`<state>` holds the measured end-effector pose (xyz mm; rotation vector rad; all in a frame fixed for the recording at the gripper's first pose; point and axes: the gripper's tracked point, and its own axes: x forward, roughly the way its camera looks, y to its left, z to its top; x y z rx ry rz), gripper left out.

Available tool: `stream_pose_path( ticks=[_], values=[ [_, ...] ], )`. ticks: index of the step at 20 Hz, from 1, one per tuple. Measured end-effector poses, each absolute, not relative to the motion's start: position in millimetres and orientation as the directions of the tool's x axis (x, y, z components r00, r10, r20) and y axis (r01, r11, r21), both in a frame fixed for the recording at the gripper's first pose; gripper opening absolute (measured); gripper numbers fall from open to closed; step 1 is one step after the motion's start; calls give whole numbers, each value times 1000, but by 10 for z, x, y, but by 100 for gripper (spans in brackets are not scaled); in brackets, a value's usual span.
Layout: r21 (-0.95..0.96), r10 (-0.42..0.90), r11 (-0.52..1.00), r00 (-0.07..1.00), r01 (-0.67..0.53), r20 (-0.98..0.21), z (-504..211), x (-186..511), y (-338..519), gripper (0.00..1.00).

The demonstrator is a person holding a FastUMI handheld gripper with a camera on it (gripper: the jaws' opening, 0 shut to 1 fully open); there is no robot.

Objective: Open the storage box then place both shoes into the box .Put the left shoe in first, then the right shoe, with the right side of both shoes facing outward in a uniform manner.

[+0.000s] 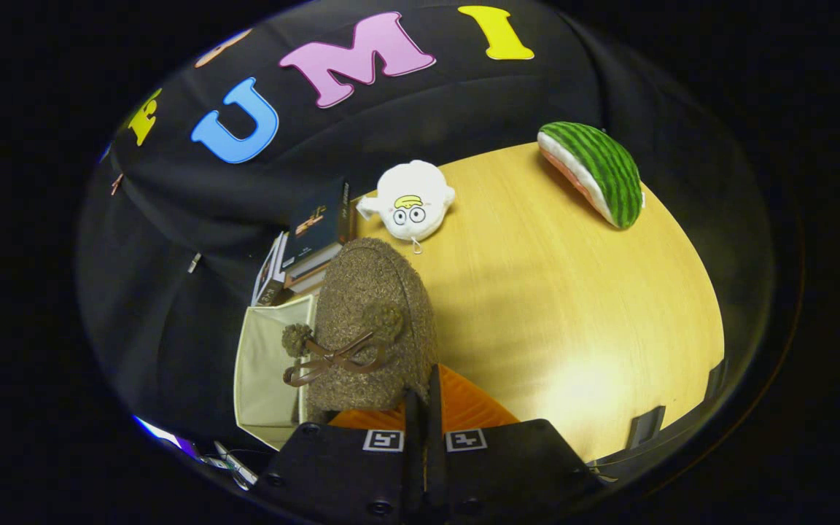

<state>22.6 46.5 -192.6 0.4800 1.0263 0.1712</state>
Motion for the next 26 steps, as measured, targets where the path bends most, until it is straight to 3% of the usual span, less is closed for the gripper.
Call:
stream_pose_path(
  ticks=[9, 17, 26],
  values=[
    [540, 392, 835, 571, 109, -721, -1429, 172, 1193, 6],
    [527, 417, 843, 488, 108, -767, -1730, 60, 1954, 6],
    [455, 364, 883, 442, 117, -820, -2057, 39, 2157, 6]
  ],
)
